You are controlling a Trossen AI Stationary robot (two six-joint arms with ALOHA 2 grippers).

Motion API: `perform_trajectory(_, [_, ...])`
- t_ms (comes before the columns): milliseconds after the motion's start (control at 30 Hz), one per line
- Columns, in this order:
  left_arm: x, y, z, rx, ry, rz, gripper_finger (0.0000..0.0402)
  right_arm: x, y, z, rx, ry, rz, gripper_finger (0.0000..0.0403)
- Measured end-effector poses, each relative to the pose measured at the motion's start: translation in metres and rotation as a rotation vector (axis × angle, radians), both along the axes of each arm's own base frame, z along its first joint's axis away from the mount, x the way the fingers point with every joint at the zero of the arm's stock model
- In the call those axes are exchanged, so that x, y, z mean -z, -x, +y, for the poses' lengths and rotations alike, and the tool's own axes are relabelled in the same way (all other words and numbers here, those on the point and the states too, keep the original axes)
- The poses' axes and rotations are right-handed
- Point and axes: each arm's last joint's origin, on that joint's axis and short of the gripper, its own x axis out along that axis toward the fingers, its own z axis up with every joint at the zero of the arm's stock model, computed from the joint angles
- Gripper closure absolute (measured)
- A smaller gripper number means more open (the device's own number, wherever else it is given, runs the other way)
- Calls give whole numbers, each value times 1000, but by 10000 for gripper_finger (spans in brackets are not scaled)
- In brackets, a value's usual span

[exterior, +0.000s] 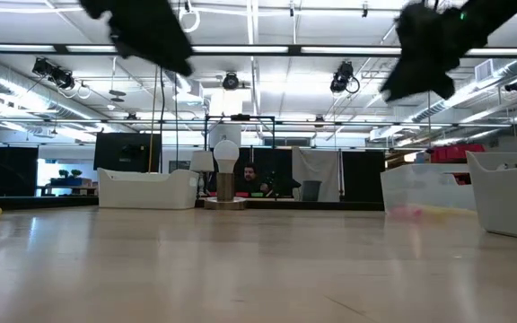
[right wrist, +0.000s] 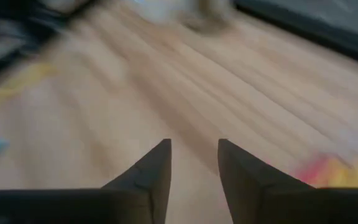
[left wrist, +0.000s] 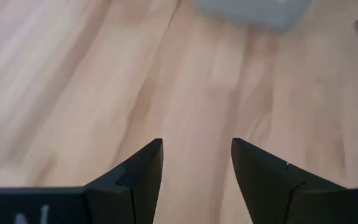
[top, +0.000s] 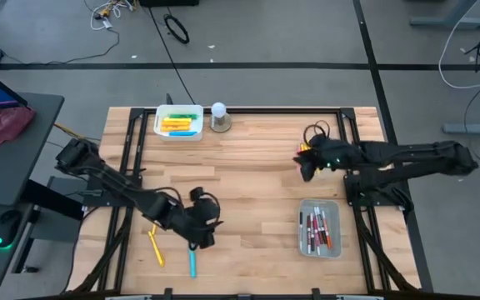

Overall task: Pick & Place Markers
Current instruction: Put the blue highlighter into the white bin

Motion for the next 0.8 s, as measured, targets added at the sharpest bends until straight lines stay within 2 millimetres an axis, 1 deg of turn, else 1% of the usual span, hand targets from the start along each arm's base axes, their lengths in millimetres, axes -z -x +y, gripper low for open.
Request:
perform_trajectory(100, [-2, 15, -6, -105, 80, 116, 205, -8, -14, 25, -158, 70, -178, 279])
perform_trajectory(167, [0, 27, -12, -200, 150, 160, 205, -9, -23, 43, -261, 118, -307, 284])
perform_trajectory(267, [7, 45, -24, -310, 238, 182, 205, -1, -34, 68, -382, 178, -458, 291])
perform_trajectory(367, [17, 57, -41, -362, 366, 129, 205, 14, -42, 86, -469, 233, -527, 298])
perform_trajectory(433, [24, 63, -52, -373, 470, 85, 205, 26, -46, 93, -501, 260, -534, 301])
perform_trajectory(500, [30, 68, -64, -345, 566, 35, 205, 38, -51, 97, -512, 263, -515, 305])
perform_trajectory(567, [37, 70, -70, -317, 644, -1, 205, 47, -56, 99, -515, 260, -494, 307])
perform_trajectory(667, [46, 73, -70, -368, 753, -13, 202, 58, -62, 102, -522, 264, -457, 311])
perform_trajectory(800, [59, 74, -68, -430, 805, 101, 182, 65, -67, 104, -523, 265, -454, 314])
